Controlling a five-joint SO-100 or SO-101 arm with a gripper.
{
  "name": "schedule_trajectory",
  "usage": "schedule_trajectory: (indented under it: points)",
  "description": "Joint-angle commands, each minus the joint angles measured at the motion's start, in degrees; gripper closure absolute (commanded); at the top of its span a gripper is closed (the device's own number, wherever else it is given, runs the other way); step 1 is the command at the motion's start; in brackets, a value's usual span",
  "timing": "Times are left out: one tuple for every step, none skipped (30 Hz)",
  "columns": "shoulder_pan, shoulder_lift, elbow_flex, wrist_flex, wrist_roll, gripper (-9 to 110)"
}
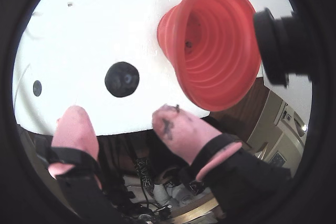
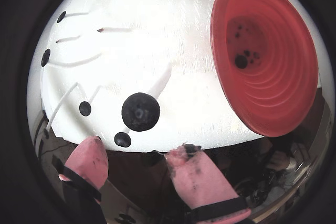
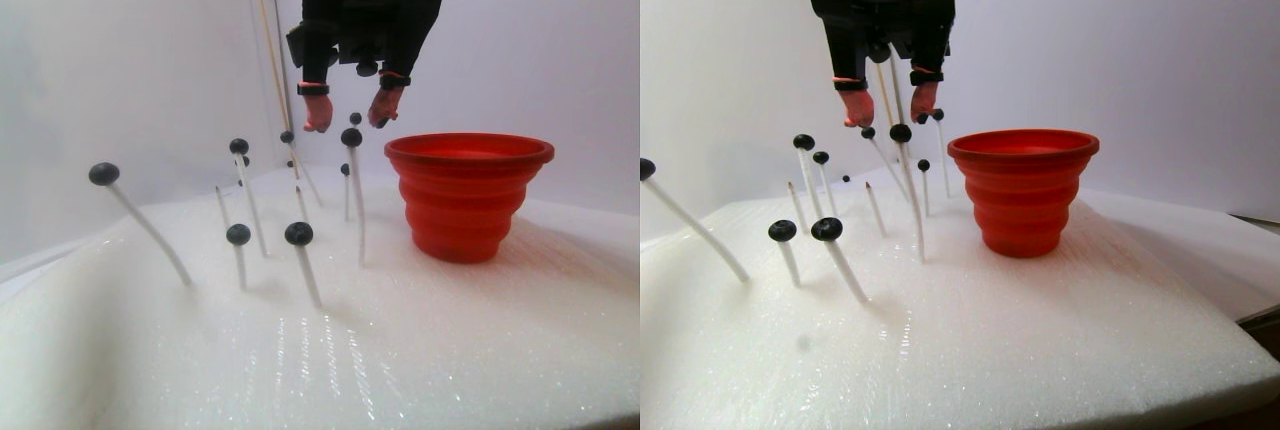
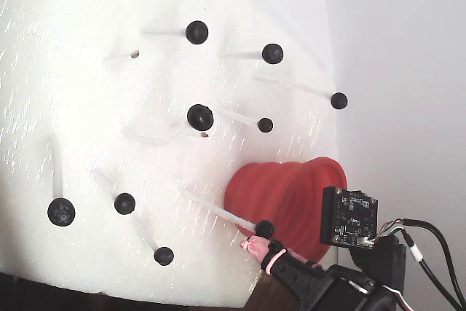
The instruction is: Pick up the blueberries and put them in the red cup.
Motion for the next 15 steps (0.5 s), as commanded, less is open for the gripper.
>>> schedule_trajectory:
  points:
    - [0.1, -0.3, -2.4, -1.7, 0.1, 78]
    - [0.1, -0.7, -2.5, -2.0, 0.1, 78]
    - [0.1, -1.1, -2.6, -2.3, 0.1, 78]
    - [0.1, -1.4, -2.8, -2.6, 0.2, 78]
    - [0.0, -1.9, -3.1, -2.6, 0.4, 78]
    - [0.0, -2.2, -3.3, -2.9, 0.4, 78]
    - [0.0, -2.5, -3.3, -3.5, 0.4, 78]
    - [0.0, -2.7, -3.3, -3.9, 0.5, 78]
    - [0.0, -3.1, -3.3, -4.0, 0.6, 78]
    - [-0.1, -3.5, -3.6, -4.3, 0.8, 79]
    - [-0.1, -3.9, -3.8, -4.7, 0.9, 79]
    - [-0.1, -4.1, -3.9, -5.0, 0.9, 79]
    - [-0.1, -4.5, -4.0, -5.3, 1.0, 79]
    - [0.0, -4.9, -4.3, -5.4, 1.0, 79]
    - [0.0, -5.2, -4.3, -5.9, 1.1, 79]
